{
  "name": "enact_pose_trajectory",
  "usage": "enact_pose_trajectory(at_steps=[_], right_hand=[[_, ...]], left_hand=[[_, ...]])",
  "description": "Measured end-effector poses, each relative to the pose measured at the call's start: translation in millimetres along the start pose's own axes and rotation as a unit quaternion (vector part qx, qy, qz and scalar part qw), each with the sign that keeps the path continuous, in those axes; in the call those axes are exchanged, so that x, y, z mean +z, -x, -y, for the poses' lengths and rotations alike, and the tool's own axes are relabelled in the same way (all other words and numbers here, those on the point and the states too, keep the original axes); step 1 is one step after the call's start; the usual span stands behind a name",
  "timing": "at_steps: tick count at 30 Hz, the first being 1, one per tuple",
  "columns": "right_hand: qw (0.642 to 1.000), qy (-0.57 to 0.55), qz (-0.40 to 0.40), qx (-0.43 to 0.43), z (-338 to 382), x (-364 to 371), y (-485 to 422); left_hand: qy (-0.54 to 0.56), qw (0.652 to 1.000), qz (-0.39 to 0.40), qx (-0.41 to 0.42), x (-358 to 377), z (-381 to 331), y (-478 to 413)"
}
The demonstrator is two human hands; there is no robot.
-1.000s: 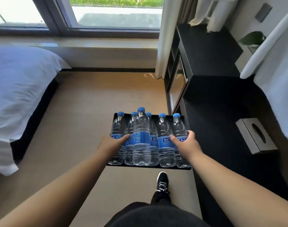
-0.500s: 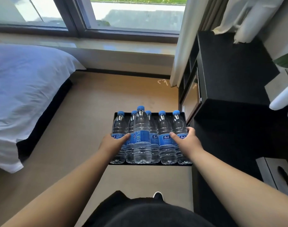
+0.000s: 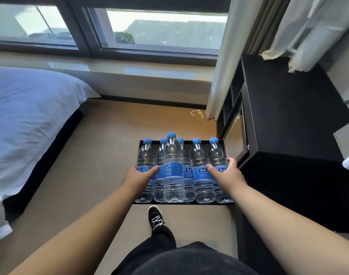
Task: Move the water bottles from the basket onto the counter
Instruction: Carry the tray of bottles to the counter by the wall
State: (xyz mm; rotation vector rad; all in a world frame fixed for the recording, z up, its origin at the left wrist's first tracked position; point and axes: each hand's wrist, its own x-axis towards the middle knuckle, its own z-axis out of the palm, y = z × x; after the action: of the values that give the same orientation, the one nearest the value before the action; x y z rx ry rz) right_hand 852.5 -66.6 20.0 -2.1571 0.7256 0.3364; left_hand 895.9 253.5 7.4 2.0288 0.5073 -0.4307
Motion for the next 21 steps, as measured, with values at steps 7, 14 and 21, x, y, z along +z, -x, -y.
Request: enact_pose_trajectory(at_steps=[7, 14, 21], right_hand=[[1.000, 0.009, -0.028, -0.005, 78, 5, -75], [0.999, -0.033, -0.033, 0.018, 147, 22, -132], [0.997, -0.062, -0.050, 0.010, 187, 19, -187]], left_hand=[[0.034, 0.999, 0.033, 0.018, -24, -58, -98], [0.027, 0.998, 0.047, 0.031, -61, -114, -187], [0.008, 0.998, 0.047, 0.039, -66, -153, -245]])
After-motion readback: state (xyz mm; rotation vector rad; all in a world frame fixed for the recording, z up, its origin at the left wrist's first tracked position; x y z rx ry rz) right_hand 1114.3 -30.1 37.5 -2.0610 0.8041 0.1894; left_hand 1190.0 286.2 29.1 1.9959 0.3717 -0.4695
